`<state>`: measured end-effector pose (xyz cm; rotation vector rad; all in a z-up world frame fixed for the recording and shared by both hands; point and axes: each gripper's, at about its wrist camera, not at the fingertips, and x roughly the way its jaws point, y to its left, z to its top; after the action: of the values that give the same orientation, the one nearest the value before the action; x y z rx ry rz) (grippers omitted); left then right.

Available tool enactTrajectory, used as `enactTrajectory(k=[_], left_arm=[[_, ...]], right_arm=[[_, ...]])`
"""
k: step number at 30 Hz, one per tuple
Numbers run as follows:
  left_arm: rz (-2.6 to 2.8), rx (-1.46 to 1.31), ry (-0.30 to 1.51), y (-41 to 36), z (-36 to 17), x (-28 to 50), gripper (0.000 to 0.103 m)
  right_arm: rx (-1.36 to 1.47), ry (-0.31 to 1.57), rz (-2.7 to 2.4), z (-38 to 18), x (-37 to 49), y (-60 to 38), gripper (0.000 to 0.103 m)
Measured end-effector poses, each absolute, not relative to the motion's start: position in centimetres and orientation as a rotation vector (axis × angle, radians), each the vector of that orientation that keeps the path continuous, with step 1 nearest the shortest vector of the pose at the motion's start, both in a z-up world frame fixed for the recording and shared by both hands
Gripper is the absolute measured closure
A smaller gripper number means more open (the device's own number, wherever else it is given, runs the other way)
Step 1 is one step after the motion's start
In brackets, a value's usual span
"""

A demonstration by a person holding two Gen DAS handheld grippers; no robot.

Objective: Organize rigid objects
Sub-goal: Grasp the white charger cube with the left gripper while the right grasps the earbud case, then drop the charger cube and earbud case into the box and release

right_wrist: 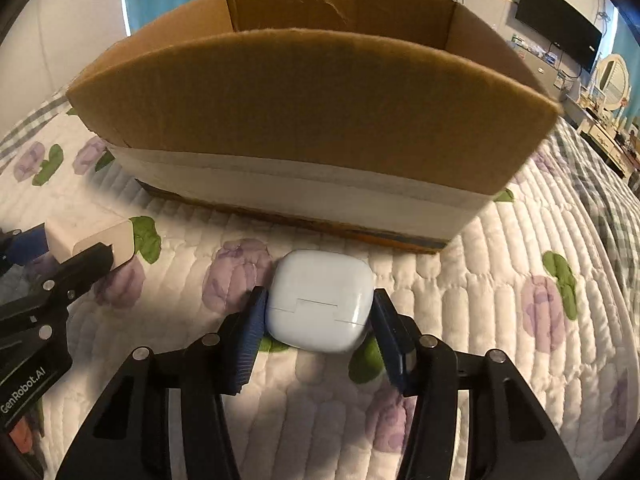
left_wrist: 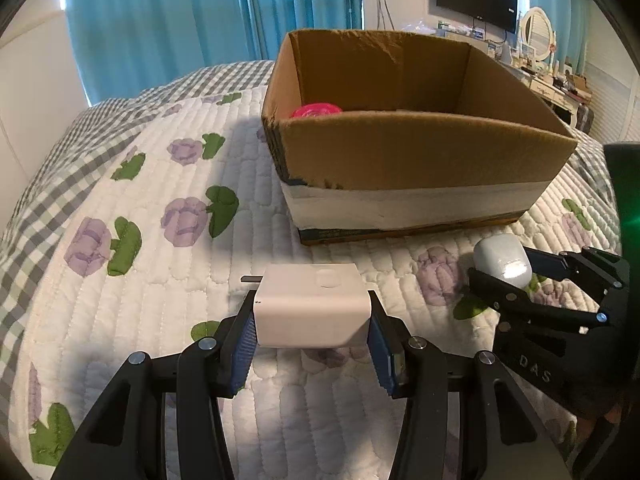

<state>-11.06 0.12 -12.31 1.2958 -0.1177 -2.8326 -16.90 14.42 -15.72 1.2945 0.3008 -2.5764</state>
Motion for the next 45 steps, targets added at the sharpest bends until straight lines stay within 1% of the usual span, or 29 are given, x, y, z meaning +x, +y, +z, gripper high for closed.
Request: enactTrajectory(k=[6,11,15,21,24,28,33,38,42,45], left_arm=[[-2.856,1.274,-0.121,0.8,-9.8,-10.4,0.052],[-2.883,1.236,-0.124,1.0,-6.8,-9.2,0.052],[-2.907,1.222,-0.128,1.1,-4.4,-8.5,0.052],[-2.983,1.225,-0.114,1.4,-1.0,-7.9,0.052],[-3.024,1.206,-0.110,1.4,1.3,-8.4,0.052],[-3.050,1.144,-0.173,1.6,4.0,-9.8,0.052],[-3.065,1.056,-0.214,1.4,7.0,-13.8,0.052],[-3.071,1.006,-0.253,2.1,6.9,-19.0,0.052],[-3.054,1.091,-0.213,2.9,4.0,-23.8,0.052],[-3.010,1.191,-0.229,3.5,0.8,-26.5,0.052]], right_arm=[[1.240,0.288,-2.612,-13.3,-14.8,15.0,0.051],[1.192,0.270,-2.657,-10.2,-12.8,16.3,0.051],[1.141,0.255,-2.690,-6.6,-12.3,17.1,0.051],[1.012,0.289,-2.738,-0.3,-10.4,17.9,0.051],[0.956,0.307,-2.753,2.4,-10.4,17.6,0.051],[0.881,0.311,-2.762,5.8,-11.3,17.3,0.051],[0.794,0.307,-2.777,9.1,-14.1,17.0,0.051],[0.774,0.304,-2.791,9.7,-18.6,16.2,0.051],[0.805,0.291,-2.783,7.8,-22.5,15.7,0.051],[0.850,0.253,-2.773,5.4,-24.9,16.0,0.051]])
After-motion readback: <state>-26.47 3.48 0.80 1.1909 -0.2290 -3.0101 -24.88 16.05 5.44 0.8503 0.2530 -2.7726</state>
